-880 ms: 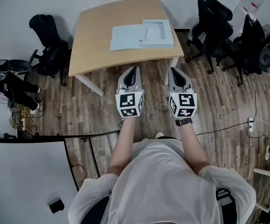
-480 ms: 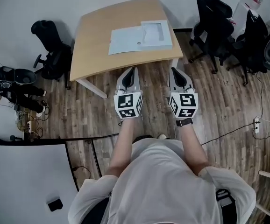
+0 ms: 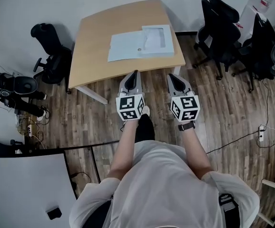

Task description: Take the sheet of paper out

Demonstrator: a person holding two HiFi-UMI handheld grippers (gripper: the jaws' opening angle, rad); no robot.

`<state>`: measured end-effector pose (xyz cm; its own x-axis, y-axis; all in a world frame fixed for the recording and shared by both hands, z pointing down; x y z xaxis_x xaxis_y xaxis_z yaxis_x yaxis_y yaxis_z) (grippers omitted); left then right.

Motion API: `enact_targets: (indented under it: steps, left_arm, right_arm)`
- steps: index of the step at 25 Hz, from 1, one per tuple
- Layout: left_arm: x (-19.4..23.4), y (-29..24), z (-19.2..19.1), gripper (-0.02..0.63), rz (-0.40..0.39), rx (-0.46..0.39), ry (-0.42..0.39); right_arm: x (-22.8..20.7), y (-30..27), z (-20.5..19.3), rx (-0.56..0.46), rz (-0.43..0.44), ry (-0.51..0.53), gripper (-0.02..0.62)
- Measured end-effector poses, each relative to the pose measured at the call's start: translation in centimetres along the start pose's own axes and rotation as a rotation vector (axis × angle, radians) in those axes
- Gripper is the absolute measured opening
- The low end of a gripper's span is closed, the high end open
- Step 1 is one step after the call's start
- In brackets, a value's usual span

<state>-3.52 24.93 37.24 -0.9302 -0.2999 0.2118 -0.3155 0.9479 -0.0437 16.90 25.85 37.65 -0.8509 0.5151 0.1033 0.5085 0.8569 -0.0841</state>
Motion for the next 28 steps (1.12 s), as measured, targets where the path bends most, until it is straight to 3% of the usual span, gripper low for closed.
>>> enact_targets:
  steps: [8, 20, 28]
  left_arm:
    - [2.9, -9.7, 0.6, 0.009, -0.039, 0.008, 0.03]
    - [11.6, -25.0, 3.3, 0.009, -0.074, 0.01, 0.05]
    - [17.5, -33.3, 3.4, 0.009, -0.106, 0.049, 0.052]
  right_arm:
    - [-3.9, -7.5, 0.2, 0.008, -0.029, 0.035, 0.014]
    - [-10.1, -23.0, 2.1, 0.071, -0.101, 0.157, 0.014]
    - [-12.1, -31.5, 1.4, 0.081, -0.131, 0.12, 0.014]
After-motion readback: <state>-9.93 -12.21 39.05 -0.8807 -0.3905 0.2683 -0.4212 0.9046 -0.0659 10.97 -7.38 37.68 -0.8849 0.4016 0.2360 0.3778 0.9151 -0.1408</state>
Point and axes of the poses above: the fingertips, and each gripper's own axes: y backward along the fingers, x to its left, z out of its top, the point moved 9 cm from there along y, backward along the fingers, and after that the axes turned 12 degrees about y, right-handed, at the moved point
